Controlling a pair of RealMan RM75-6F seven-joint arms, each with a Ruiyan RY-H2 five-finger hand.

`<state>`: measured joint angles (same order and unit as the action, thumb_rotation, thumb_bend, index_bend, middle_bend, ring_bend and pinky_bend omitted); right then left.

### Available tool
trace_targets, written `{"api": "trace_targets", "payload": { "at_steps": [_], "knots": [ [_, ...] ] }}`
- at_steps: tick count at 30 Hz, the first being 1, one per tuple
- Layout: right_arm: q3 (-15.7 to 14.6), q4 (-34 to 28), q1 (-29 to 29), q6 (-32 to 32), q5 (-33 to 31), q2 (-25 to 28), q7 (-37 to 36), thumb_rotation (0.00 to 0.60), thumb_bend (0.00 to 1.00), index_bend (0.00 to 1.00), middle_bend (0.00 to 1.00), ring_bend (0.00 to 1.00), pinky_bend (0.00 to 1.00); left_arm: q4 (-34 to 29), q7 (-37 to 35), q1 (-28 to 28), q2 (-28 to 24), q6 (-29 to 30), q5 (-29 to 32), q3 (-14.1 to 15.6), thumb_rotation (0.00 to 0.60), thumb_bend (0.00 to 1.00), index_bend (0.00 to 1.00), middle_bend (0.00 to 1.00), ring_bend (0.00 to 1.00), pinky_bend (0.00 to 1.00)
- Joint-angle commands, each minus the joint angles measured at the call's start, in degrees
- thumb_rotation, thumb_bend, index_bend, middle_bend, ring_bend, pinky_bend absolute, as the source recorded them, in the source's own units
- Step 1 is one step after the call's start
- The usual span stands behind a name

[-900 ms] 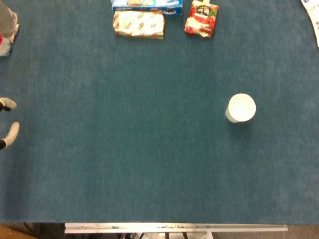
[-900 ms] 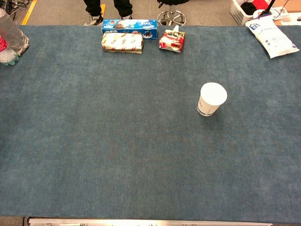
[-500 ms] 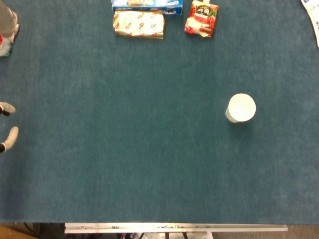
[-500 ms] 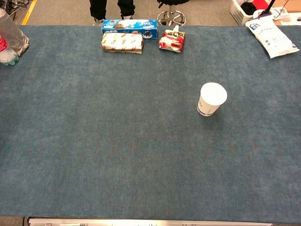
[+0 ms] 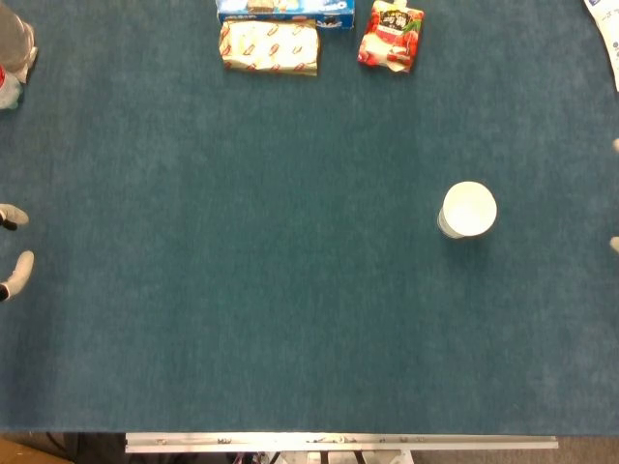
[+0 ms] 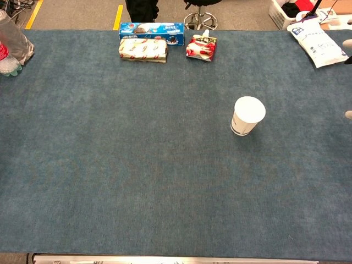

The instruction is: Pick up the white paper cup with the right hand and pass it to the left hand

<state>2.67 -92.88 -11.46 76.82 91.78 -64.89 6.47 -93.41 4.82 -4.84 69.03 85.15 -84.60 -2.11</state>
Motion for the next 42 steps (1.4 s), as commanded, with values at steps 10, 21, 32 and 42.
{"api": "trace_targets", "payload": {
  "at_steps": [10, 21, 32, 42],
  "knots": [
    [1.4, -8.1, -11.3, -16.5, -1.2, 5.5, 12.0, 0.6, 0.0, 0.12, 0.23, 0.21, 0.35, -0.5, 0.7, 0.1, 0.2, -0.5, 0.4, 0.2, 0.6, 0.29, 0.4, 0.45, 0.31, 0.51],
    [1.9, -10.8, -18.1, -27.0, -7.6, 5.2, 22.3, 0.6, 0.0, 0.12, 0.18, 0.16, 0.31, -0.3, 0.5, 0.2, 0.2, -0.9, 0.6, 0.5, 0.6, 0.29, 0.4, 0.45, 0.31, 0.51],
    [0.9, -9.1, -22.4, -31.5, -11.8, 0.3, 27.7, 0.6, 0.0, 0.12, 0.16, 0.14, 0.28, -0.3, 0.1, 0.3, 0.2, -1.2, 0.7, 0.7, 0.6, 0.29, 0.4, 0.45, 0.31, 0.51],
    [0.2, -6.4, -25.1, -32.5, -12.9, -3.5, 28.3, 0.6, 0.0, 0.12, 0.16, 0.14, 0.28, -0.4, 0.1, 0.4, 0.2, -1.6, 0.9, 0.8, 0.6, 0.29, 0.4, 0.45, 0.31, 0.51]
  ]
}}
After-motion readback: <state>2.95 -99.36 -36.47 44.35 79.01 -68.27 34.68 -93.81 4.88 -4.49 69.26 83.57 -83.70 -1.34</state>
